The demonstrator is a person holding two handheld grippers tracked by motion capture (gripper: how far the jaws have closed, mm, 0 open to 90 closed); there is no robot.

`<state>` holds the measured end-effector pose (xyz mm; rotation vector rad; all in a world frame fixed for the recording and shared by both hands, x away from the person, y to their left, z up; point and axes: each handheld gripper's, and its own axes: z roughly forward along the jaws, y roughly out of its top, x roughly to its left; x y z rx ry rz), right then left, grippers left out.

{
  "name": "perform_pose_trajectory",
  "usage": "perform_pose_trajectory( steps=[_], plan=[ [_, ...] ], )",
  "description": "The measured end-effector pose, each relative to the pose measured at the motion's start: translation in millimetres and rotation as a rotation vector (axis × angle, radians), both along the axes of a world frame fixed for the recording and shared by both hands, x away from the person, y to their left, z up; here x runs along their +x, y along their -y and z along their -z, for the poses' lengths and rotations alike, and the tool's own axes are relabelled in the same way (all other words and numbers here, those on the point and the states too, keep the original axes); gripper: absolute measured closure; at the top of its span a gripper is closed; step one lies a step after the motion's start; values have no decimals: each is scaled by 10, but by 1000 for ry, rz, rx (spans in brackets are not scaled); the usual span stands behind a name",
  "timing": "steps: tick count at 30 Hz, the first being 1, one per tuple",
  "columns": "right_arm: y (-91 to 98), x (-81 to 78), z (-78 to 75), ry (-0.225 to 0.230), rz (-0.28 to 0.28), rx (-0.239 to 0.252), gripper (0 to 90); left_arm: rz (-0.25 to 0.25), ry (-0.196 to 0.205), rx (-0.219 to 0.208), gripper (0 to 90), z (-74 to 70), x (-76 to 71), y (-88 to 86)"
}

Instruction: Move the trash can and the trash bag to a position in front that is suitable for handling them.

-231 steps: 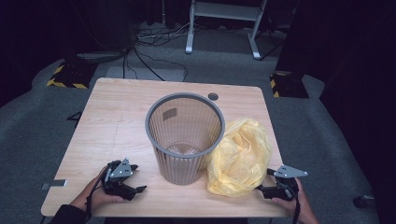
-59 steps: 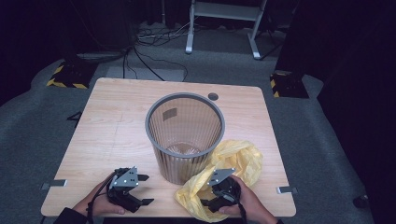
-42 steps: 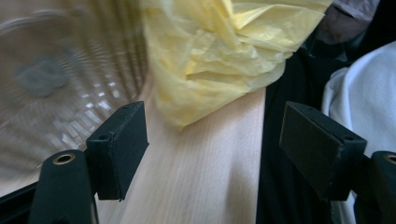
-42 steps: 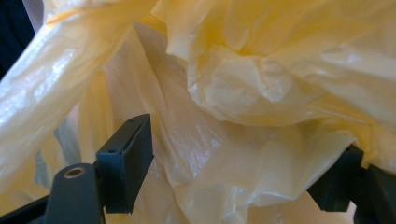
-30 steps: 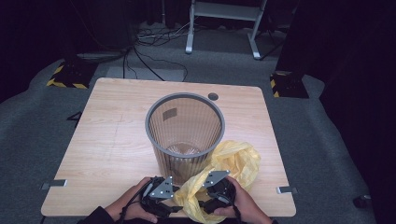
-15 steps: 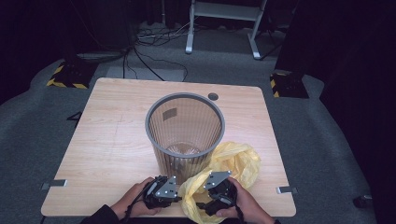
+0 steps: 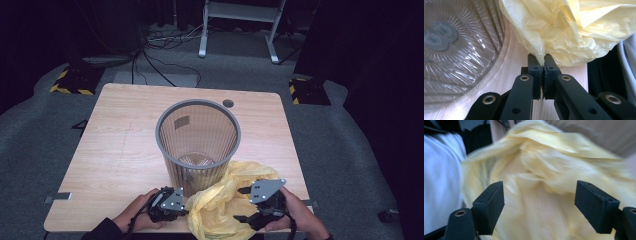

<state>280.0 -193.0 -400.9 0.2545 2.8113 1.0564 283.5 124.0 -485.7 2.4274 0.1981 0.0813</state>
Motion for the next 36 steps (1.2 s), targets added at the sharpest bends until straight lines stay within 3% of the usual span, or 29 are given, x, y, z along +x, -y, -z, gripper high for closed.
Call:
perform_pose_trajectory(
  steps=[2, 5, 7, 8, 12, 13, 15, 19, 29, 31, 34, 36],
  plan=[
    [137, 13, -65, 80, 14, 1, 236, 13, -17, -11, 871, 7, 24, -39],
    [374, 139, -76, 85, 84, 56, 226, 29, -22, -11, 872, 8, 57, -99],
    [516, 245, -36, 57, 145, 95, 210, 54, -14, -14, 872, 8, 66, -131],
    [568, 290, -7, 59, 174, 100, 208, 58, -14, -6, 872, 5, 68, -150],
    [678, 398, 103, 48, 194, 80, 203, 64, -26, -24, 872, 9, 107, -214],
    [712, 465, 201, 26, 207, 64, 206, 72, -34, -33, 872, 15, 123, -241],
    [723, 524, 318, 18, 215, 23, 223, 81, -37, -33, 872, 21, 143, -273],
    [734, 605, 478, -10, 222, 10, 238, 72, -39, -29, 872, 22, 164, -326],
    [674, 660, 704, -58, 170, 70, 353, 74, -42, -35, 872, 28, 191, -461],
    [646, 653, 735, -35, 157, 82, 395, 69, -51, -39, 872, 31, 198, -498],
    [631, 659, 762, -40, 157, 103, 447, 58, -53, -41, 871, 33, 199, -536],
    [609, 661, 783, -20, 165, 101, 533, 52, -43, -43, 871, 37, 204, -564]
  ],
)
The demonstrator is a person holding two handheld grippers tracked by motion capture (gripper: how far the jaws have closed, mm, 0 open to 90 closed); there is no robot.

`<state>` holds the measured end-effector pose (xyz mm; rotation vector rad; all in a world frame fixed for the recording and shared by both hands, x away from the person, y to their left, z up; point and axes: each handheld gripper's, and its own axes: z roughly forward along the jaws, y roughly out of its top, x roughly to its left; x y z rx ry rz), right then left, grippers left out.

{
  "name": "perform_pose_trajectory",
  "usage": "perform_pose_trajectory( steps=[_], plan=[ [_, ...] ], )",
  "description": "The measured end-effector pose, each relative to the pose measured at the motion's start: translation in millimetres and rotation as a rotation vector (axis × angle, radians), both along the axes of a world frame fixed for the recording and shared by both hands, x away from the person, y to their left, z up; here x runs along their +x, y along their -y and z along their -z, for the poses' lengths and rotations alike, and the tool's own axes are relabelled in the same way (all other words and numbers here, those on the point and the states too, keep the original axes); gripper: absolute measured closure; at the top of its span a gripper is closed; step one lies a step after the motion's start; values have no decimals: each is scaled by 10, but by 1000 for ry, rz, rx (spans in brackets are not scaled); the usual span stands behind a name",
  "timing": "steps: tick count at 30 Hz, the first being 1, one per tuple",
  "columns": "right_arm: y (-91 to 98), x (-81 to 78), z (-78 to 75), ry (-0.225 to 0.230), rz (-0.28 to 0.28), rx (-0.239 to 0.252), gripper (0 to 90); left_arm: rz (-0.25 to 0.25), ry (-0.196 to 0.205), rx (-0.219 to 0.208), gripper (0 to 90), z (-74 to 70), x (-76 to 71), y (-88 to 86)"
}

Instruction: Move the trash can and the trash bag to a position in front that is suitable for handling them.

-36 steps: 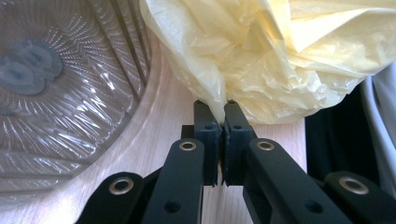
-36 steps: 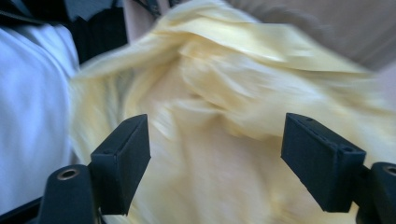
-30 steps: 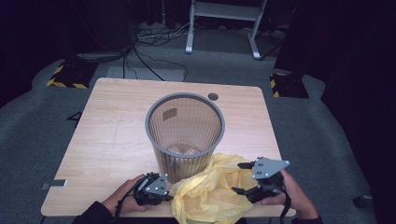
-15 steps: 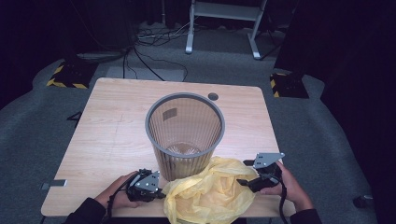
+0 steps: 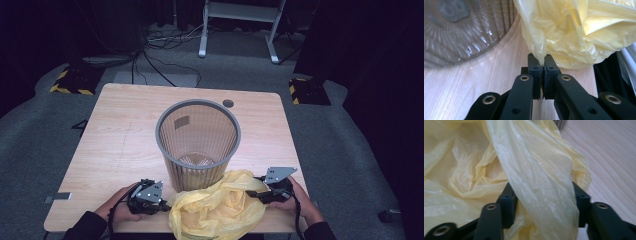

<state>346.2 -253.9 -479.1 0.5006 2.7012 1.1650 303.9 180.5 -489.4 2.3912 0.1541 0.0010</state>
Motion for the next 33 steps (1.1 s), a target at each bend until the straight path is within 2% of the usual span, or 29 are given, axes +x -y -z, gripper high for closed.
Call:
perform_pose_trajectory(
  steps=[2, 4, 7, 12, 14, 16, 22, 26, 28, 33],
  plan=[
    [-5, -3, -4, 2, -12, 26, 609, -10, 5, -2, 871, -1, 1, -21],
    [-12, -4, -8, 4, -14, 42, 629, -14, 8, 2, 871, -2, 2, -36],
    [-31, -10, -4, 12, -13, 44, 642, -24, 20, 1, 871, -6, 4, -46],
    [-102, -18, -32, 28, -22, 38, 763, -33, 32, 5, 871, -25, 0, -61],
    [-125, -31, -60, 44, -13, 26, 792, -31, 38, 6, 872, -40, -7, -69],
    [-137, -45, -84, 46, -15, 38, 816, -34, 42, -1, 872, -52, -15, -79],
    [-181, -82, -150, 60, -57, 50, 842, -15, 56, -23, 873, -101, -17, -131],
    [-191, -88, -179, 71, -64, 57, 845, -22, 63, -29, 873, -142, -7, -166],
    [-193, -99, -211, 78, -63, 65, 845, -28, 79, -33, 873, -173, -9, -189],
    [-208, -148, -314, 122, -63, 69, 846, -41, 99, -50, 873, -235, -17, -227]
  ],
)
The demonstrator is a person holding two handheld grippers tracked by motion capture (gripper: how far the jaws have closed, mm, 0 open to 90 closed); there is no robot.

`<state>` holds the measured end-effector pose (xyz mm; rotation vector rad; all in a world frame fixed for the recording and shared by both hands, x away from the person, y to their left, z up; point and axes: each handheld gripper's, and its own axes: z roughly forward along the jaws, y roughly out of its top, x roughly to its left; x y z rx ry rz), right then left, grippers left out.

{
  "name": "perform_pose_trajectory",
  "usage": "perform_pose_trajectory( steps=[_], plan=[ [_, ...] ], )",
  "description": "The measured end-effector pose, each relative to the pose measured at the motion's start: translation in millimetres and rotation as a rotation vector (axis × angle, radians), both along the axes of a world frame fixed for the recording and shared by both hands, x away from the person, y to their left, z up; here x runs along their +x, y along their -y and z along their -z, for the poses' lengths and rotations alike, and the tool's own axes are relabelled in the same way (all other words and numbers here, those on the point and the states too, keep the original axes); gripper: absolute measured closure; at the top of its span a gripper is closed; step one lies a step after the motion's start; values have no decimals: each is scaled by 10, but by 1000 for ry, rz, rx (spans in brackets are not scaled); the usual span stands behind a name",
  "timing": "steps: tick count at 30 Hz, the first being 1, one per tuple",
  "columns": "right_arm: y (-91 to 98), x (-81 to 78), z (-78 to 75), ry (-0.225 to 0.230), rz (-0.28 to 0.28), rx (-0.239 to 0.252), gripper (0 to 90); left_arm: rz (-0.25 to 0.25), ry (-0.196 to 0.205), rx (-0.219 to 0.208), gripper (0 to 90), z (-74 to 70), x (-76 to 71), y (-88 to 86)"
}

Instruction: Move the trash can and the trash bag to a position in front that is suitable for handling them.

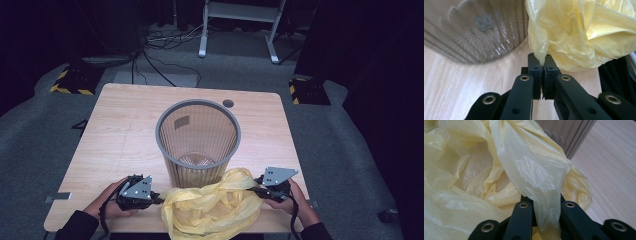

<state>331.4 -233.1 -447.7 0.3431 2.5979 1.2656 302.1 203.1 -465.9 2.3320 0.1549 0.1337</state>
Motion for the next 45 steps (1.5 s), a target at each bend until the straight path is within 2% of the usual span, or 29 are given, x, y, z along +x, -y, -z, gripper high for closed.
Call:
perform_pose_trajectory(
  steps=[11, 12, 17, 25, 35, 45],
  plan=[
    [20, -58, -215, 58, 6, 58, 850, -4, 44, -28, 873, -148, -24, -26],
    [18, -60, -231, 63, 4, 63, 851, -4, 52, -19, 873, -163, -21, -29],
    [-3, -77, -289, 88, -1, 66, 858, -14, 67, -23, 874, -195, -23, -35],
    [-22, -84, -349, 102, -3, 87, 858, -22, 74, -48, 874, -241, -22, -70],
    [-44, -93, -388, 114, -7, 93, 857, -30, 79, -47, 874, -262, -20, -86],
    [-67, -101, -434, 123, -14, 104, 858, -43, 85, -71, 875, -292, -16, -129]
  ],
)
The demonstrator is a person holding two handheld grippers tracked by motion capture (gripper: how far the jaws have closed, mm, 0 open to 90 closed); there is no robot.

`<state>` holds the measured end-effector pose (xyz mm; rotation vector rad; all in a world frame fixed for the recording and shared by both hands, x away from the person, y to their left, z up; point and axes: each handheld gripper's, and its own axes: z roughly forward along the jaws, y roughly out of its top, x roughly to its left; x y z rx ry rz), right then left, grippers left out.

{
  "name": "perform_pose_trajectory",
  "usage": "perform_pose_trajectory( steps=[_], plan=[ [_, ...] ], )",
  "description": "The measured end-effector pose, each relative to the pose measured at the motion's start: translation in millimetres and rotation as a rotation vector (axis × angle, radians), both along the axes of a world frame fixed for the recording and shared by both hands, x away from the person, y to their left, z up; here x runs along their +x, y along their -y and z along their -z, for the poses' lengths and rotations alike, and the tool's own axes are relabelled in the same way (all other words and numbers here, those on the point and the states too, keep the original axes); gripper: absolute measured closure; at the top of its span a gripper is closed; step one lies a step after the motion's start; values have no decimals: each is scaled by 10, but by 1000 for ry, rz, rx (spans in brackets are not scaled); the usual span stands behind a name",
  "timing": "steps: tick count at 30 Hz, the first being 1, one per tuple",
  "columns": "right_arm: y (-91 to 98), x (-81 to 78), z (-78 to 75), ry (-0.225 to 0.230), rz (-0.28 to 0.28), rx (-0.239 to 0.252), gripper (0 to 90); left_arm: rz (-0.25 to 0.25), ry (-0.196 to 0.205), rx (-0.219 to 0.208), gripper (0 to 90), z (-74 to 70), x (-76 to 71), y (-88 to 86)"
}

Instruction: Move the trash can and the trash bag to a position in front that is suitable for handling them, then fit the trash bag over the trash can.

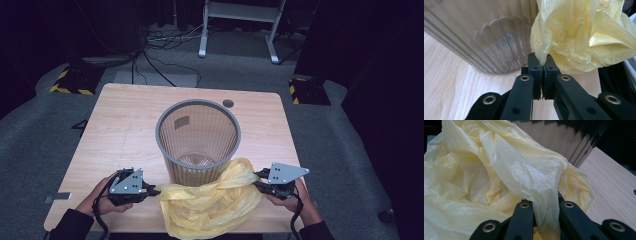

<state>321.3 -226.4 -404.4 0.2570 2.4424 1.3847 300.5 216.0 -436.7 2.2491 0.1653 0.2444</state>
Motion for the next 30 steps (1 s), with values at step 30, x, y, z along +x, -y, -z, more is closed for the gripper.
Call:
perform_pose_trajectory(
  steps=[30],
  plan=[
    [-59, -150, -280, 80, -42, 51, 862, -14, 54, -60, 879, -201, -36, -122]
  ],
)
